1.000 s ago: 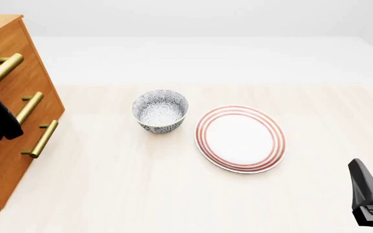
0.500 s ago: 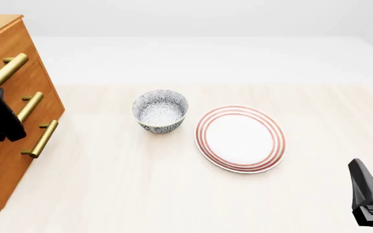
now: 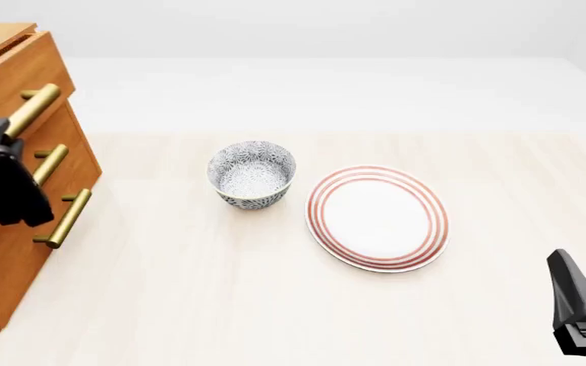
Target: Open the top drawer of the cabinet.
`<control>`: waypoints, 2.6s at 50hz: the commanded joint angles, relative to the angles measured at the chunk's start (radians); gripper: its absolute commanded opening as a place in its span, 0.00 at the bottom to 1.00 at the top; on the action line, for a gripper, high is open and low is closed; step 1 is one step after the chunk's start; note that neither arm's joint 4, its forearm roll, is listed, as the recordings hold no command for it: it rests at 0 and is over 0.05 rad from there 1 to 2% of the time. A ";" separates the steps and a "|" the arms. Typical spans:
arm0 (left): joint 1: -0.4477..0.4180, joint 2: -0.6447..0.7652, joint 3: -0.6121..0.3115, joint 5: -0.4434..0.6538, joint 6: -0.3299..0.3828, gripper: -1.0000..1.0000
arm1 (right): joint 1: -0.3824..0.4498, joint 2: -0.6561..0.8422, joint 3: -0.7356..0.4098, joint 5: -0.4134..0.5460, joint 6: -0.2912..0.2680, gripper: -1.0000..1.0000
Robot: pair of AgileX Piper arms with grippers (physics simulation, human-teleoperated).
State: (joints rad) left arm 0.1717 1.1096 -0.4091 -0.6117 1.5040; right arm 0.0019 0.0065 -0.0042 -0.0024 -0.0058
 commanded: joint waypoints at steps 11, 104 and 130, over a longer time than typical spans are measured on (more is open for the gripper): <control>-0.054 -0.021 0.053 0.029 0.019 0.00 | 0.000 0.000 0.000 0.000 0.000 1.00; -0.263 -0.154 0.109 0.001 -0.021 1.00 | 0.000 0.000 0.000 0.000 0.000 1.00; -0.334 -0.269 0.070 0.119 -0.127 1.00 | 0.000 0.000 0.000 0.000 0.000 1.00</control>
State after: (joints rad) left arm -0.1466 0.8895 -0.3141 -0.5509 1.4359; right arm 0.0019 0.0065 -0.0042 -0.0024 -0.0059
